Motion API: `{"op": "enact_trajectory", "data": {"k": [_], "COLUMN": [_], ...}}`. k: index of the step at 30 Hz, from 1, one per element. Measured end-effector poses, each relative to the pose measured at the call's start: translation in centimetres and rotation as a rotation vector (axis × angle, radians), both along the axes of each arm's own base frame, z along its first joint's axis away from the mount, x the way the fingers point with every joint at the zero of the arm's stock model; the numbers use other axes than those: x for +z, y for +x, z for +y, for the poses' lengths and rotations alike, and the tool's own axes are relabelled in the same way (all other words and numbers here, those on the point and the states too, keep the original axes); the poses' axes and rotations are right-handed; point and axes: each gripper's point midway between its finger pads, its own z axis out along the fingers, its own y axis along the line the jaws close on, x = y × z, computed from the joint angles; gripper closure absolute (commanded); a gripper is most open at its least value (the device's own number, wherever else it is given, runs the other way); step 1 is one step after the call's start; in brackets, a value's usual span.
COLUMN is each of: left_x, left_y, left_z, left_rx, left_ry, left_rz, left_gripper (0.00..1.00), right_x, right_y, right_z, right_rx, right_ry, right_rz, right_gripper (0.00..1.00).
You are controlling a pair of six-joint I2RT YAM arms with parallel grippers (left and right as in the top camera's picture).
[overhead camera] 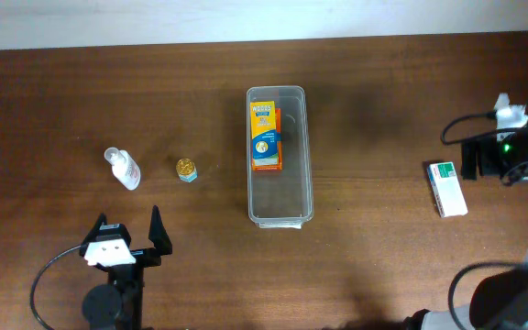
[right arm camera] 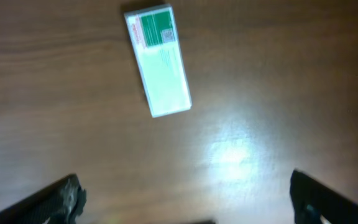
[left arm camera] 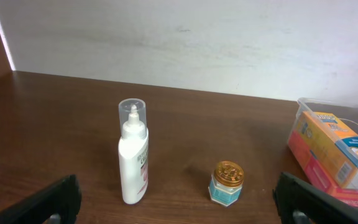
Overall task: Pack container
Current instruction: 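Release the yellow box and move the right gripper to the white-green box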
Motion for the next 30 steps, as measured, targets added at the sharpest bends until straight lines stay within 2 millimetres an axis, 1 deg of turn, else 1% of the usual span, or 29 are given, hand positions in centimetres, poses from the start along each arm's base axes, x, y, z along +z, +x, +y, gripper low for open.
{"op": "enact_trajectory", "data": {"k": [1,4,7,11,14,17,19,25,30], "left_x": [0.0,0.0,0.0,0.0,0.0,0.0,0.0,0.0,0.0], "left_y": [0.0,0.0,0.0,0.0,0.0,0.0,0.0,0.0,0.0], "left_z": [0.0,0.0,0.0,0.0,0.0,0.0,0.0,0.0,0.0], "left_rx": [0.000,0.000,0.000,0.000,0.000,0.000,0.000,0.000,0.000], "left_ry": [0.000,0.000,0.000,0.000,0.000,0.000,0.000,0.000,0.000], "left_rz": [0.000,0.000,0.000,0.000,0.000,0.000,0.000,0.000,0.000], "left_gripper": [0.01,0.01,0.01,0.01,0.01,0.01,0.01,0.01,0.01], "right_x": [-0.8,-4.1,-6.6,-9.6,-11.1,-12.0,-12.7,-15.5,-16.9], "right_y": [-0.1,-0.3,-0.4,0.2,1.3,2.7,3.3,3.0,3.2], "right_z": [-0.3,-1.6,-1.6,-1.4,-1.7,-2.4,-2.6,-2.4,-2.3], "right_rx": [0.007,0.038,0.084,0.171,0.208,0.226,0.234,0.238,0.226], "right_ry": [0.002,0.007,0.036,0.062,0.054,0.031,0.028,0.072,0.094], "right_rz": [0.009,0.031,0.036,0.024,-0.003,-0.041,-0.048,0.009,0.025], "right_gripper": [0.02,0.01,0.02,0.02,0.02,0.02,0.02,0.01,0.01]}}
